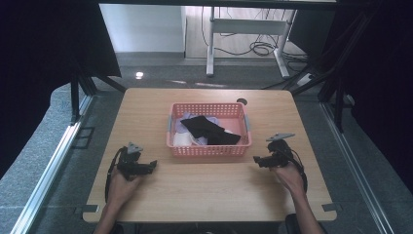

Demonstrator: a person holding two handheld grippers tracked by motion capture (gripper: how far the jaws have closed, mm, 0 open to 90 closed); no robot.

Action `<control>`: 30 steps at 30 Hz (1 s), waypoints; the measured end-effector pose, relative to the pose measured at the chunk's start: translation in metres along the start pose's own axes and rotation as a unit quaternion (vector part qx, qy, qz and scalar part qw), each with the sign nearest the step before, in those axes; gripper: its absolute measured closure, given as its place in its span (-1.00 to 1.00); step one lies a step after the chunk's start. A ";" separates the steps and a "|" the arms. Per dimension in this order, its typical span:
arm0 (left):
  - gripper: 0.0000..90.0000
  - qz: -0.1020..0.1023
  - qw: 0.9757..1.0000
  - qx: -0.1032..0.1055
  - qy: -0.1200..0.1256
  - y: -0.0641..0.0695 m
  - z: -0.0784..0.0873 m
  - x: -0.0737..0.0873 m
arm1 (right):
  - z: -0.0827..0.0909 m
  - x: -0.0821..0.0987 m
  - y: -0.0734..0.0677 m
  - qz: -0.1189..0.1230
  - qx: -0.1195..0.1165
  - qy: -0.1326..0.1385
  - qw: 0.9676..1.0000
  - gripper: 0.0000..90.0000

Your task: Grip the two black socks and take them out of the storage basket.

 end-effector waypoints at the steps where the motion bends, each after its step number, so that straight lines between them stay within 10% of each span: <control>1: -0.71 0.000 1.000 0.000 0.000 0.000 0.000 0.000 | -0.005 0.003 0.002 -0.004 0.005 -0.007 1.000 -0.68; 30: -0.71 0.000 1.000 0.000 0.001 0.000 0.000 0.000 | -0.011 0.006 -0.001 0.007 -0.007 -0.003 1.000 -0.68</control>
Point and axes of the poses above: each handheld gripper's, and its own axes: z roughly backward along the jaws, x roughly out of its underside, y roughly to its right, the point moved 8 cm from there along -z, roughly forward along the jaws, and after that the axes turned 14 degrees about -y, right-handed, at the moved point
